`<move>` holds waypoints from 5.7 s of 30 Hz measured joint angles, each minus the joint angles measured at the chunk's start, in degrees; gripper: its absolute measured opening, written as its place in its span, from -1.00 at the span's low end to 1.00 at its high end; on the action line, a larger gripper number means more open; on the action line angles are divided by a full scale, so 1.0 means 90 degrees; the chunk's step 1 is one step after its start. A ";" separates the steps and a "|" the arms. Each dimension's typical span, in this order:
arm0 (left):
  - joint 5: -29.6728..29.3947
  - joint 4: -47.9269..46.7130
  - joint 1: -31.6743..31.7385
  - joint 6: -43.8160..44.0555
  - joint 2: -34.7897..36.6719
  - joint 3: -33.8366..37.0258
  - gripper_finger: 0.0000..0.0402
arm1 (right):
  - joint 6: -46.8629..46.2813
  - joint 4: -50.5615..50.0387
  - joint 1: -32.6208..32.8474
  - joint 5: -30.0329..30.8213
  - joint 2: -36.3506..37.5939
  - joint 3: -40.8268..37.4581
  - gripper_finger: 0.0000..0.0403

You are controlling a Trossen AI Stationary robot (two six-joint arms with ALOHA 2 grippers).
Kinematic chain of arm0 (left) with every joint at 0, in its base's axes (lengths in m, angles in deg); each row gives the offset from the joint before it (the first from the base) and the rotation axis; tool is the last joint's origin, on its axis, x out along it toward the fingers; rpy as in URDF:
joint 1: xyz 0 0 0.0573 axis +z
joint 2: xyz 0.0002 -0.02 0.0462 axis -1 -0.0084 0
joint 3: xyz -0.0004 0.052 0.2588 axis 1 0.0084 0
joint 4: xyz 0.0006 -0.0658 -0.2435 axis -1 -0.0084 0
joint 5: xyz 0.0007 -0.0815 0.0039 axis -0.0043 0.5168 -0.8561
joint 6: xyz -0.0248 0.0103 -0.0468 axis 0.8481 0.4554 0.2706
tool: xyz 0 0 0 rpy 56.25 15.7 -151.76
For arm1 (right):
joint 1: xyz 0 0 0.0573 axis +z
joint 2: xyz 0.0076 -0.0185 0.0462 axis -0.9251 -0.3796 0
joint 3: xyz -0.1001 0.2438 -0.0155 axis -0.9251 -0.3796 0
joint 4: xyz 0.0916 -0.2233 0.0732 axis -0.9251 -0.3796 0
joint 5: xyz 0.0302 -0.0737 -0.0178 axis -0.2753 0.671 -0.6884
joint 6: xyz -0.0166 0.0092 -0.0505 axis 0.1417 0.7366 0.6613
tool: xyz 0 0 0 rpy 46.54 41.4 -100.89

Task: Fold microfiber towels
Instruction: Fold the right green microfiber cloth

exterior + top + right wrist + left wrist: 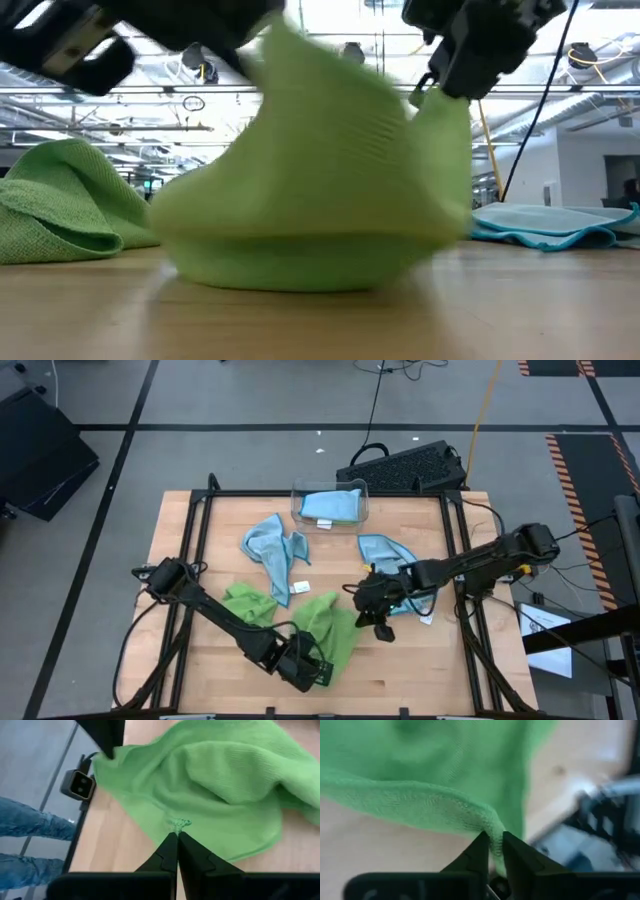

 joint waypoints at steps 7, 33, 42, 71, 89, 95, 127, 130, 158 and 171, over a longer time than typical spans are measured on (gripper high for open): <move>0.0169 0.0853 0.0391 -0.1202 0.0181 0.0000 -0.07 | -0.0136 -0.0158 0.0486 0.0328 0.0207 0.0000 -1.00; -0.2604 0.2294 0.0621 -0.4511 -0.0501 -0.0002 -0.05 | -0.0973 -0.0023 0.0340 0.0322 0.0348 0.0000 -1.00; -0.2540 0.2249 0.0700 -0.4647 -0.0504 -0.0002 -0.94 | -0.0971 -0.0017 0.0340 0.0307 0.0363 0.0000 -0.99; -0.2264 0.2470 0.0698 -0.4999 -0.0497 -0.0002 -0.99 | -0.0224 0.0745 0.0292 -0.0380 -0.0266 -0.0002 -0.22; -0.1677 0.2616 0.0697 -0.5395 -0.0496 -0.0002 -0.98 | 0.0274 0.0800 -0.0145 -0.1162 -0.0266 -0.0002 0.04; -0.1656 0.2623 0.0717 -0.5508 -0.0496 -0.0002 -0.98 | 0.0587 0.1179 -0.0174 -0.1433 -0.0406 -0.0002 0.14; -0.1570 0.2608 0.0724 -0.5315 -0.0487 -0.0005 -0.97 | 0.0081 0.1580 -0.0174 -0.2485 -0.0926 -0.0002 -0.64; -0.1558 0.2606 0.0724 -0.5292 -0.0487 -0.0005 -0.97 | 0.0037 0.1574 -0.0174 -0.2488 -0.0924 -0.0002 -0.57; -0.1471 0.2573 0.0722 -0.5218 -0.0484 -0.0012 -0.97 | 0.0062 0.1449 -0.0213 -0.2519 -0.0783 -0.0002 -0.74; -0.1471 0.2567 0.0722 -0.5197 -0.0489 -0.0007 -0.97 | 0.0037 0.1457 -0.0213 -0.2519 -0.0783 -0.0002 -0.71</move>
